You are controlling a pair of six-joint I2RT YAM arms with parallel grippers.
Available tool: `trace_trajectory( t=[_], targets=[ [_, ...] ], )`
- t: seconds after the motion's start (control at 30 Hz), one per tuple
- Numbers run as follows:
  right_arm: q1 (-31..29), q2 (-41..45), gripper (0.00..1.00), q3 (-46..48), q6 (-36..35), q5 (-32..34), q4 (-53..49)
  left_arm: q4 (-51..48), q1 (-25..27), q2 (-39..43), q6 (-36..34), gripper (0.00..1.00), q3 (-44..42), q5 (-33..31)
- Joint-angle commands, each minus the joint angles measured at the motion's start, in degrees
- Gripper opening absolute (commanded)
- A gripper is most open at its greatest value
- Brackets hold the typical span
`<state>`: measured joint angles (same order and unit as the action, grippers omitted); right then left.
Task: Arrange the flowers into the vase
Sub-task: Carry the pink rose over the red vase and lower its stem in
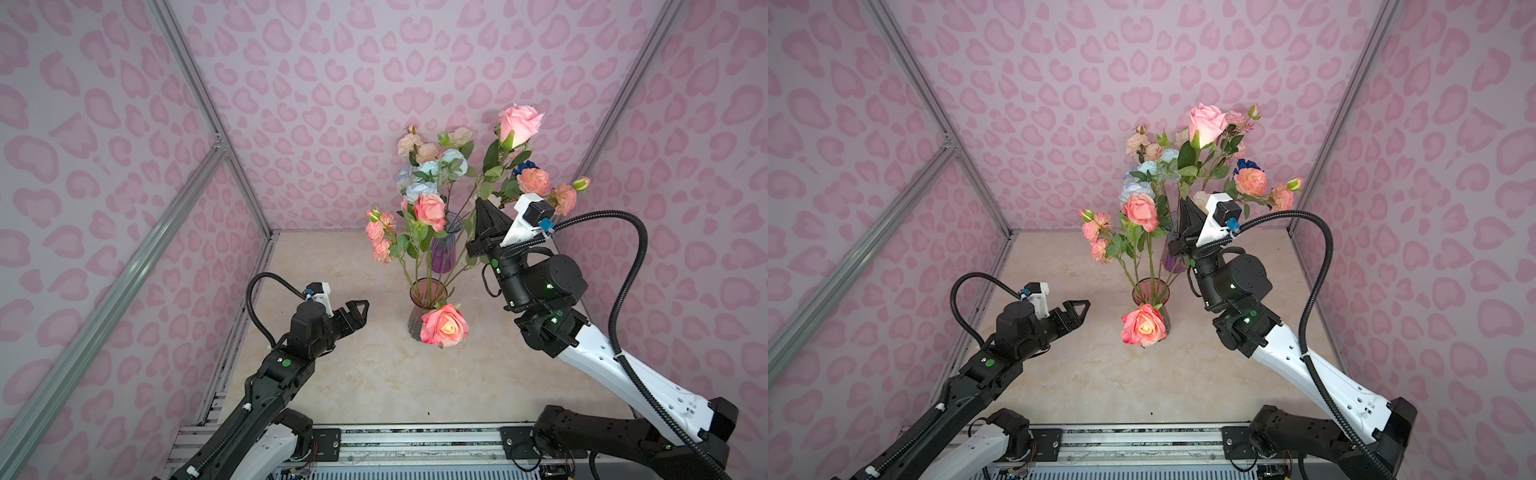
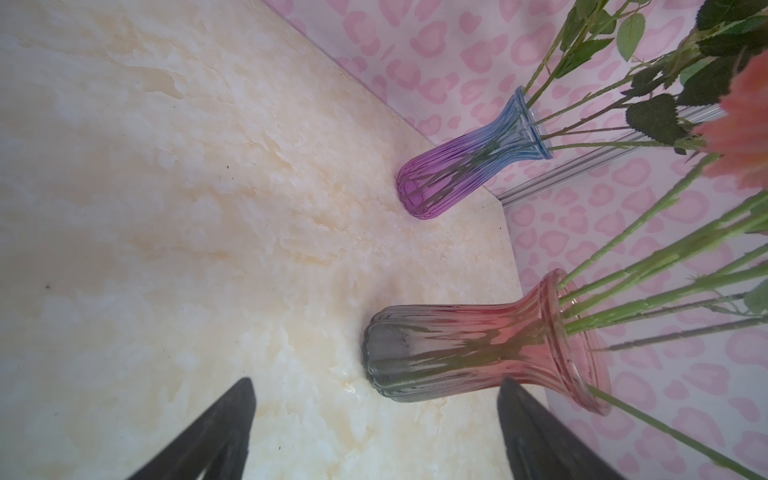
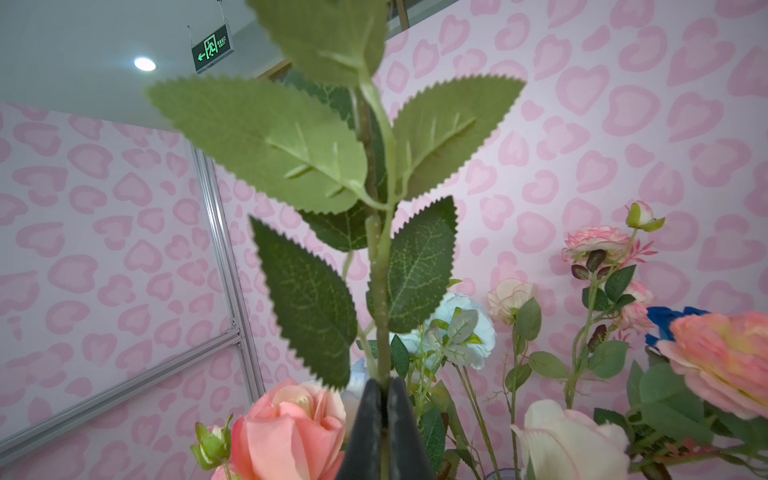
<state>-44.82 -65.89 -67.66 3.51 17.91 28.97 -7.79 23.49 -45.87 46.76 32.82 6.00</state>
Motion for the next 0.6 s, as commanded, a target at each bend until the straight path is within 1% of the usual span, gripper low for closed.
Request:
trace_trajectory(
  t=[0.0, 0.17, 0.37, 0.57],
  targets=[
    [0.03, -0.94, 0.0, 0.16, 0.32, -0.54, 5.97, 0.04, -0.06, -0.25, -0.63, 0.92, 0.26, -0.48],
    [0.0, -1.96, 0.0, 3.69, 1.67, -0.77, 7.77, 0.64, -0.1, -0.97, -0.72, 0.92, 0.23, -0.31],
    [-0.18, -0.45, 0.0, 12.76, 4.93, -1.21, 9.6, 0.75, -0.06, -1.24, -1.07, 0.92, -0.08, -0.13],
    [-1.2, 1.85, 0.0, 19.76, 7.51, -1.73, 8.48, 0.67, -0.11, -1.42, -1.17, 0.92, -0.65, -0.12]
  ],
)
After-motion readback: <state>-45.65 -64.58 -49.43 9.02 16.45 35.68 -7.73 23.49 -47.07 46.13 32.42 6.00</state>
